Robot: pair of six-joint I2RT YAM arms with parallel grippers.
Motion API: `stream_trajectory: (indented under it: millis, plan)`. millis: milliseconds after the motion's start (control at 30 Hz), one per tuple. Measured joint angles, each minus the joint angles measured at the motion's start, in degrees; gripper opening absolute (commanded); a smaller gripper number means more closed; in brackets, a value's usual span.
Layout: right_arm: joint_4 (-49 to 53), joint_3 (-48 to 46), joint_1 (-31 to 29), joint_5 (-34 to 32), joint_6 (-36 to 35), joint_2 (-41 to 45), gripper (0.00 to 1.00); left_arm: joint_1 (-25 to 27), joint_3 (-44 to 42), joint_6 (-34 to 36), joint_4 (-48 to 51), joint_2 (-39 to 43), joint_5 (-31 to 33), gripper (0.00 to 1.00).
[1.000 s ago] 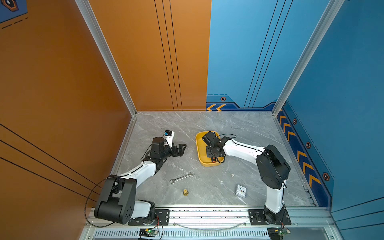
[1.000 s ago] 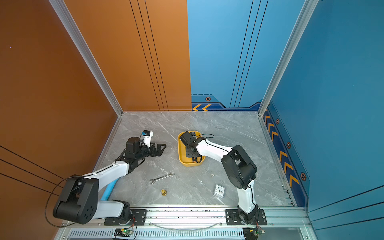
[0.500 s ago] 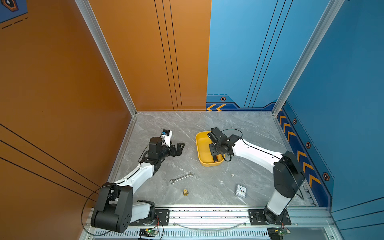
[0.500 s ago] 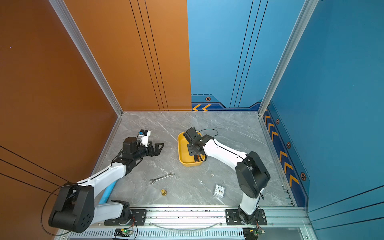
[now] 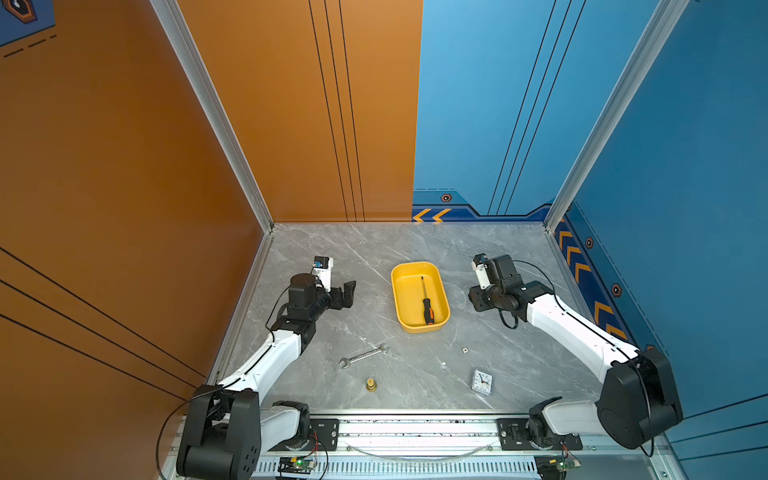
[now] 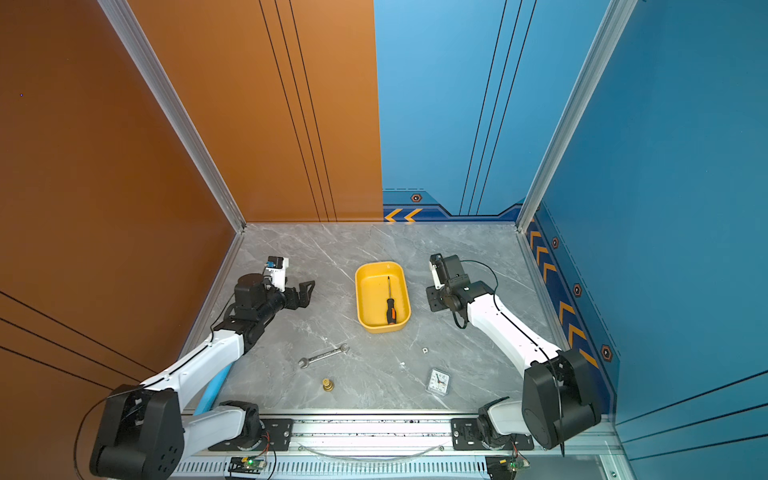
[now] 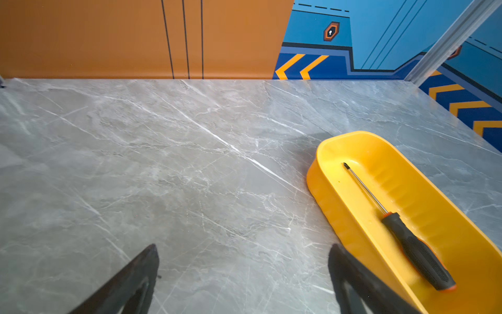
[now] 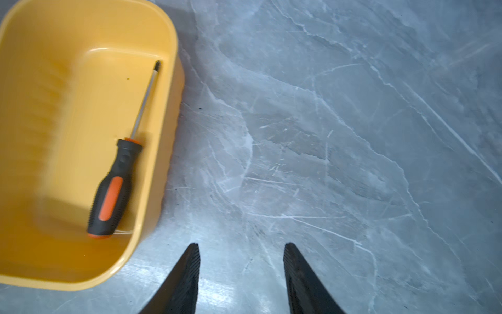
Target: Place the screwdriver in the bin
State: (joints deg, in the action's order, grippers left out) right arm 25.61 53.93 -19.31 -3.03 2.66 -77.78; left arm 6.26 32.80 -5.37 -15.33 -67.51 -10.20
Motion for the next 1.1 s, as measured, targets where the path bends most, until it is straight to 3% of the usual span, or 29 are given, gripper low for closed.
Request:
stream_trajectory:
  millis: [267, 600, 1100]
  plan:
    - [-12.5, -11.0, 10.6, -1.7, -1.8, 3.5, 0.50, -3.0, -2.5, 2.0, -2.0, 0.9, 5.0, 0.98]
    - [-44.7, -30.9, 18.6, -1.5, -1.2, 6.7, 0.53, -4.1, -7.6, 5.0, -10.3, -2.3, 8.7, 0.98]
    - [-73.8, -33.7, 20.2, -0.2, 1.7, -7.2, 0.54, -5.3, -12.3, 7.7, -23.2, -6.9, 11.8, 0.98]
